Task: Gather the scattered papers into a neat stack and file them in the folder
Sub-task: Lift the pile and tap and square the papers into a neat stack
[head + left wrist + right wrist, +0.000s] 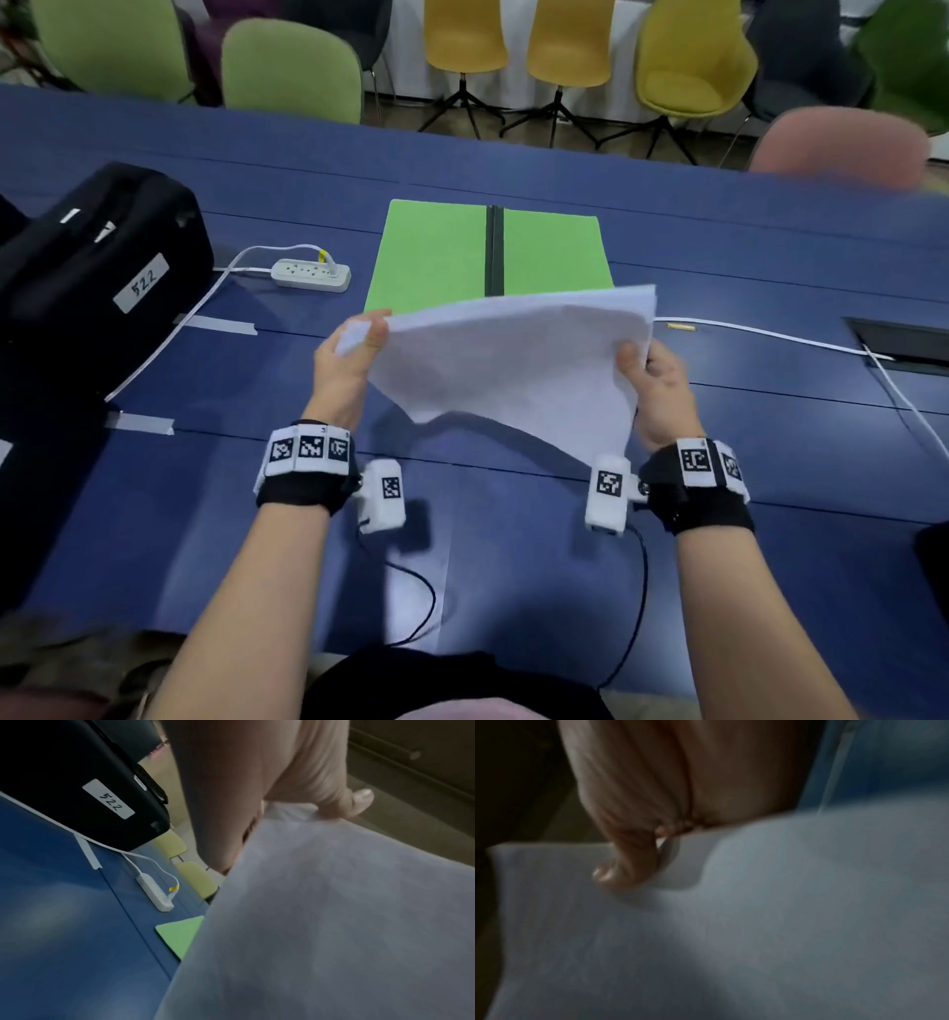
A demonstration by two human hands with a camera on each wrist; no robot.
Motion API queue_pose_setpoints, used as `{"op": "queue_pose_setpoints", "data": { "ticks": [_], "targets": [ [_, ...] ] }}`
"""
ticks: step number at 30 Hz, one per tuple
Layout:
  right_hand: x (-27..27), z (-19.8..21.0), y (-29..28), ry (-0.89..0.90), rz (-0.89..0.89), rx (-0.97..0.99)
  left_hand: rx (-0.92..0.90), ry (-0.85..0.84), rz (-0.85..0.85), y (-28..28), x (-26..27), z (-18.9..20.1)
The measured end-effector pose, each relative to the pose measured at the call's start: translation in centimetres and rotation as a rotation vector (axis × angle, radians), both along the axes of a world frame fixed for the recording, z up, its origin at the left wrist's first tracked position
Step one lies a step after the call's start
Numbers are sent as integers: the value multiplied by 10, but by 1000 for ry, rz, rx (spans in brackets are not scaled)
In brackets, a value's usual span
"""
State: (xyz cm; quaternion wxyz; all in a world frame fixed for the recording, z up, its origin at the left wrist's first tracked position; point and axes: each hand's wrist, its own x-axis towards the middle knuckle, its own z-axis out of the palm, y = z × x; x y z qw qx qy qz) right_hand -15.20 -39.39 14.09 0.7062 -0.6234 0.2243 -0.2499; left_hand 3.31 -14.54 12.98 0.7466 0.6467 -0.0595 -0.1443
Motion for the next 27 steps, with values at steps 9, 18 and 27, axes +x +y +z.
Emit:
{"op": "queue_pose_setpoints", "data": {
  "ticks": [9, 18, 27],
  "targets": [
    [-7, -53, 16, 229, -79, -35, 211, 172, 194, -36, -30, -38],
    [-1, -45, 6, 321, -136, -273, 385, -65, -88, -26, -10, -43],
    [19, -6, 5, 553, 142, -894, 480, -538, -179, -57, -38, 33]
  ]
}}
